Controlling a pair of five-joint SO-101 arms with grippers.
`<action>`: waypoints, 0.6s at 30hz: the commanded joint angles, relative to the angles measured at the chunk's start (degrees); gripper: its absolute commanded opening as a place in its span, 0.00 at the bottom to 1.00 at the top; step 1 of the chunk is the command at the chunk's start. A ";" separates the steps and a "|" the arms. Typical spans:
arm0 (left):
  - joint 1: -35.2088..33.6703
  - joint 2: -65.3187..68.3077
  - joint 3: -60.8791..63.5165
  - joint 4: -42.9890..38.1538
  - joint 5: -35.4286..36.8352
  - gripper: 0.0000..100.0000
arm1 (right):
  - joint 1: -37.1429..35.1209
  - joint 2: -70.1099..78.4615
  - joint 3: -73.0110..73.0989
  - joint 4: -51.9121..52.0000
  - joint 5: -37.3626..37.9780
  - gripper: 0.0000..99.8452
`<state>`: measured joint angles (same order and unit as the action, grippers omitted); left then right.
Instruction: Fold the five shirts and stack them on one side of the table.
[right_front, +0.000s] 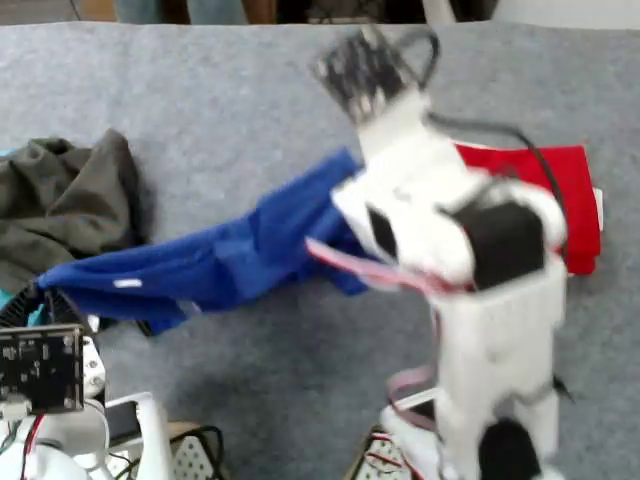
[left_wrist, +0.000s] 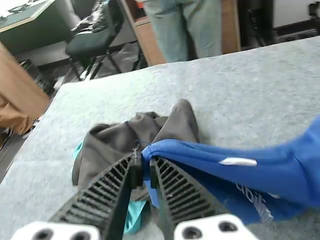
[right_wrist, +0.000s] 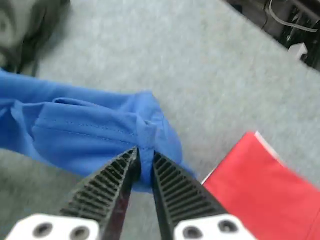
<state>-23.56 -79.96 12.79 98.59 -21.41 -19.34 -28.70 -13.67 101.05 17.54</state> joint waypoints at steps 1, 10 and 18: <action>-1.54 5.19 -1.63 2.29 0.79 0.03 | -0.44 -10.95 14.90 0.18 0.44 0.01; -1.54 9.14 16.22 0.79 0.35 0.03 | -0.44 -20.44 52.18 -3.60 6.15 0.01; -1.63 9.41 34.33 -14.15 -5.01 0.03 | 1.23 -13.67 64.04 -14.33 16.97 0.02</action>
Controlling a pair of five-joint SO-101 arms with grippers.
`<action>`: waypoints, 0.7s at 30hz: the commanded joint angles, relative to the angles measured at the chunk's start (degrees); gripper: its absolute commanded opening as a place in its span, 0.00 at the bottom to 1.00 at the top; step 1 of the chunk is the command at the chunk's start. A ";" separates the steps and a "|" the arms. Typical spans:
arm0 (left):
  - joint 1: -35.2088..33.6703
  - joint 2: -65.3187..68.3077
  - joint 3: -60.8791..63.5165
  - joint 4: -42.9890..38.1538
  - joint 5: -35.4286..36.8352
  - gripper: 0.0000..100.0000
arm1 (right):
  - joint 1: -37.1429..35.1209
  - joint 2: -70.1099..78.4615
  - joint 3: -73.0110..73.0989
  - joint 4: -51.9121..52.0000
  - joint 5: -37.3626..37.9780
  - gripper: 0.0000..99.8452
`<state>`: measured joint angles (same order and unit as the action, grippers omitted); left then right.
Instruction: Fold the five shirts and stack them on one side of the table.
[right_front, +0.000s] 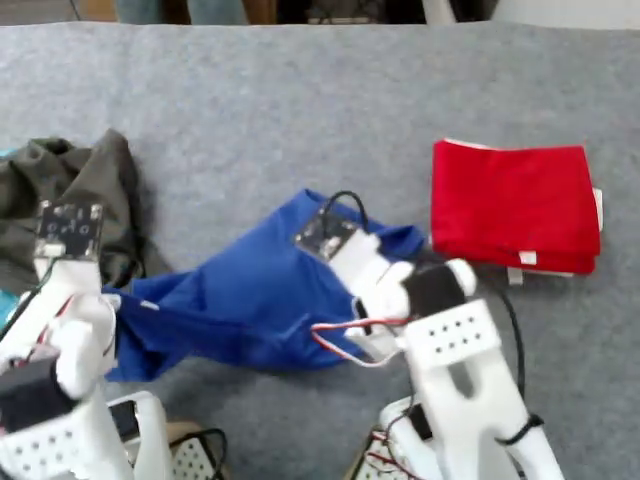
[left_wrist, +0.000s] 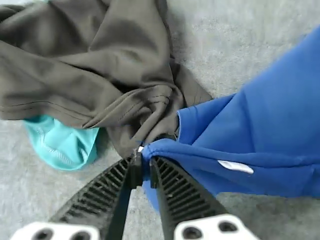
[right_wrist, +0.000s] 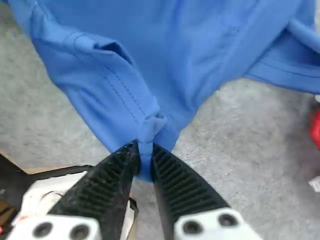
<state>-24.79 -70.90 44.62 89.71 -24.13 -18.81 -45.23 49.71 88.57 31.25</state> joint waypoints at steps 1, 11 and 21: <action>-0.40 0.35 3.38 -6.86 -2.81 0.03 | 0.79 5.05 0.66 -1.93 3.96 0.04; -3.56 14.51 0.22 -5.54 -6.51 0.03 | 2.11 19.74 -1.19 -1.32 9.41 0.16; -4.70 16.26 2.59 -5.63 -6.51 0.03 | 10.29 20.35 -20.35 3.25 8.97 0.16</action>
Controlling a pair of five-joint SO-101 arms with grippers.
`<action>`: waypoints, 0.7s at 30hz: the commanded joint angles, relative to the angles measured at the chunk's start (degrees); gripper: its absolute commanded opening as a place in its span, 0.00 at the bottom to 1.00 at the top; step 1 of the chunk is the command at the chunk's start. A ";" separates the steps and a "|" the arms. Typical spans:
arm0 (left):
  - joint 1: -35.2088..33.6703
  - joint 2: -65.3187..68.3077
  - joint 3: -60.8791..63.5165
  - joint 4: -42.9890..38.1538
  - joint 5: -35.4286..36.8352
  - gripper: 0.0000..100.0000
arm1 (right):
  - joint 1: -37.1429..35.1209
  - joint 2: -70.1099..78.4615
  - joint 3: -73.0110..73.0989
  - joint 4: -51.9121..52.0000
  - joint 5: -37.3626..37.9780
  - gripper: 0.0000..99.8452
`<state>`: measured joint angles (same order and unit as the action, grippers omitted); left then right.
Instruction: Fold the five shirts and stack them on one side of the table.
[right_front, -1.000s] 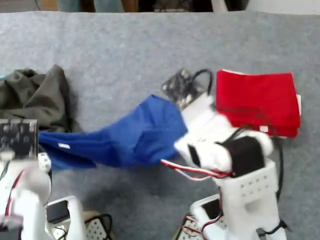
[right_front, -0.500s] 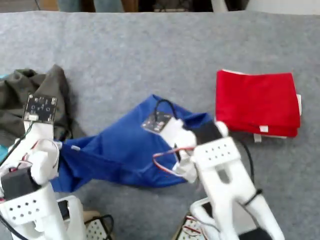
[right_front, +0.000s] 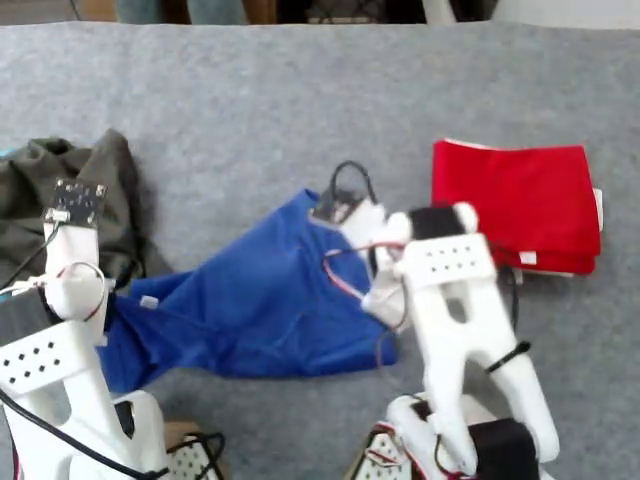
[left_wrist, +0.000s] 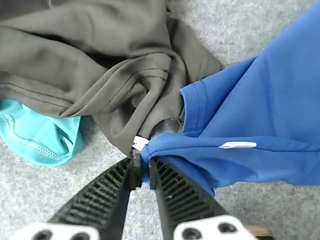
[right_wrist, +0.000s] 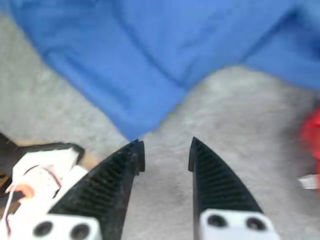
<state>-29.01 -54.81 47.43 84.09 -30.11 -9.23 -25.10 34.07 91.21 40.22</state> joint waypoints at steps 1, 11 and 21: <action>-0.48 0.18 -0.13 0.00 -0.44 0.03 | 0.09 0.22 -4.53 0.18 -0.35 0.16; -0.40 0.18 -0.13 0.00 -0.26 0.03 | -3.78 12.35 -1.01 -6.33 -9.85 0.20; -0.40 0.18 -0.13 0.00 -0.18 0.03 | -5.54 17.01 -0.31 -6.68 -12.40 0.20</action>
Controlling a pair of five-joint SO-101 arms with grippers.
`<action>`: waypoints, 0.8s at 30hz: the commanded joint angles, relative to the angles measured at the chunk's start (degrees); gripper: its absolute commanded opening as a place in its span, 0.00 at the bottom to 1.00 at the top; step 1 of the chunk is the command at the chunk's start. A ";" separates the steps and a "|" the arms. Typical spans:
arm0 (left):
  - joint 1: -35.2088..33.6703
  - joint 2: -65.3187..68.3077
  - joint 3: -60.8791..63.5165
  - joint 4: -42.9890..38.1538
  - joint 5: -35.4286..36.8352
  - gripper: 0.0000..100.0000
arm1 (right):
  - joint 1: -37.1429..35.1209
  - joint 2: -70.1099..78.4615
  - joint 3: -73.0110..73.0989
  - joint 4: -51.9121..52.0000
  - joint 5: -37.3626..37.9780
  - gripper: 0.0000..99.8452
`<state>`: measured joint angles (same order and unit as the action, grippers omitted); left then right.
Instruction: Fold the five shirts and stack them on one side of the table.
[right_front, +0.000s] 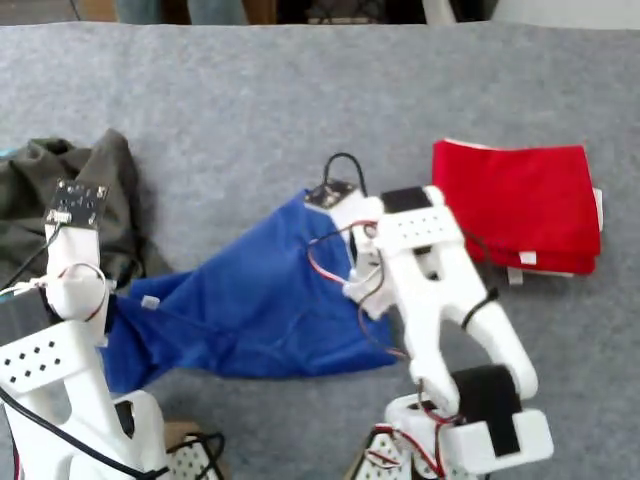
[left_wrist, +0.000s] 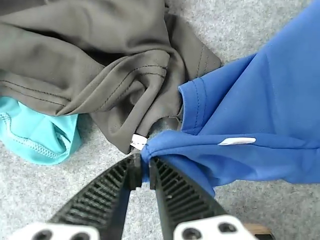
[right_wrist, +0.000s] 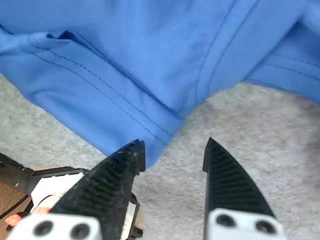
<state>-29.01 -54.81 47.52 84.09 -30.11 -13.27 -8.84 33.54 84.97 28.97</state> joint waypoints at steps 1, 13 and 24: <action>-0.40 0.18 -0.22 0.00 -0.18 0.03 | -1.93 1.45 0.40 -0.97 -1.58 0.20; -0.40 0.26 -0.13 -0.09 -0.26 0.03 | -2.02 7.25 -1.01 -4.13 -1.67 0.20; -0.40 0.18 0.48 -0.97 -0.35 0.03 | -1.93 7.43 -1.01 -6.51 -1.85 0.20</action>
<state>-29.01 -54.73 48.13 83.91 -30.11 -14.95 -1.27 34.33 79.34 27.21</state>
